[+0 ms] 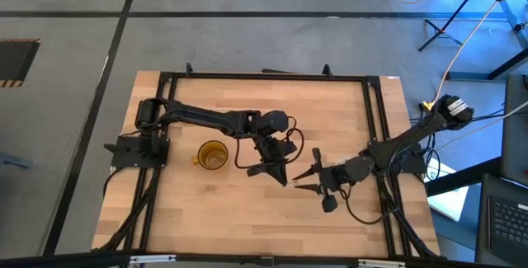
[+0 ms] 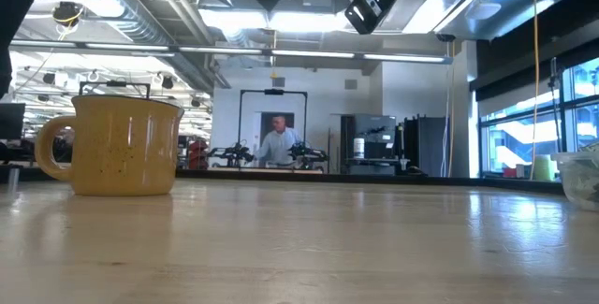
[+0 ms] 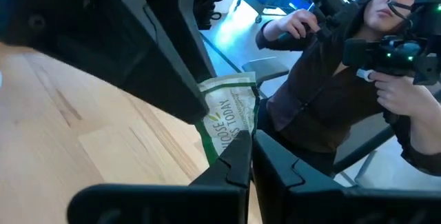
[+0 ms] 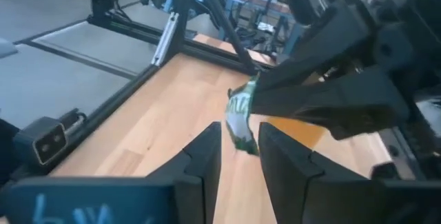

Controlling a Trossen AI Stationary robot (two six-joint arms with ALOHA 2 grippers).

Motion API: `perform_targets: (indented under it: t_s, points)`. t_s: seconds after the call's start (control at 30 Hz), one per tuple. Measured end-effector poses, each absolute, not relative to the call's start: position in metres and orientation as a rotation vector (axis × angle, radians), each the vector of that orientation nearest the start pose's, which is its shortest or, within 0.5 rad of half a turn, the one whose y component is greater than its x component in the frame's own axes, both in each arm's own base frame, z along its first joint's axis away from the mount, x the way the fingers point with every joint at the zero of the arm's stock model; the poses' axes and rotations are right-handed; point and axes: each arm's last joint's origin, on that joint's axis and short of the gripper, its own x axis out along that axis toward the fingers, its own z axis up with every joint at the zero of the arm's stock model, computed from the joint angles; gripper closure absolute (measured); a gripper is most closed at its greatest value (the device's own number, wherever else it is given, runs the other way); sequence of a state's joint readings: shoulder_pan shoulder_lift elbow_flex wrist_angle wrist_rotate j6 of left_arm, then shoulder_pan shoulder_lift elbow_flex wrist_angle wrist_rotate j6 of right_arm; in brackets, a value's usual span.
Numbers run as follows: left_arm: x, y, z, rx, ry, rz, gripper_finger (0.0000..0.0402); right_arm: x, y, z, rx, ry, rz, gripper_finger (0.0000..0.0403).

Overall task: Pick and place Stevia / Truvia into bins
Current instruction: Put the green stevia packet into the transparent container

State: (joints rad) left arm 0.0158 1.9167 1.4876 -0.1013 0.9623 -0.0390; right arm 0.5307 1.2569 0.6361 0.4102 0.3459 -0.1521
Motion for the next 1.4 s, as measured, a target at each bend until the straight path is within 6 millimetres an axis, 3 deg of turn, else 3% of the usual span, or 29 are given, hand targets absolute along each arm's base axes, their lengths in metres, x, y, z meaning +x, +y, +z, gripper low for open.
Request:
perform_targets:
  t_s: [0.27,0.37,0.53,0.7,0.8,0.9,1.03,1.13,1.4]
  points:
    - [0.430,-0.017,0.262,-0.250,0.481,-0.925,0.0383,0.235,0.127,0.243,-0.211,0.155,0.232,0.0360]
    - [0.430,-0.016,0.262,-0.202,0.459,-0.937,0.0362,0.235,0.127,0.242,-0.212,0.159,0.232,0.0394]
    - [0.424,-0.004,0.265,-0.201,0.479,-0.927,0.0314,0.233,0.126,0.241,-0.163,0.185,0.226,0.0398]
    - [0.395,0.011,0.273,-0.170,0.671,-0.801,0.0285,0.214,0.115,0.246,-0.003,0.320,0.196,0.0400]
    - [0.373,0.013,0.276,-0.119,0.850,-0.676,0.0284,0.192,0.102,0.250,0.191,0.457,0.131,0.0401]
    - [0.354,0.014,0.284,-0.152,0.940,-0.659,0.0288,0.166,0.087,0.252,0.394,0.578,0.035,0.0401]
    - [0.333,0.024,0.293,-0.200,0.864,-0.660,0.0299,0.132,0.072,0.254,0.582,0.678,-0.060,0.0401]
    - [0.315,0.030,0.287,-0.203,0.812,-0.604,0.0309,0.114,0.064,0.250,0.673,0.715,-0.108,0.0401]
    - [0.266,0.034,0.273,-0.198,0.692,-0.354,0.0325,0.100,0.060,0.224,0.792,0.878,-0.173,0.0401]
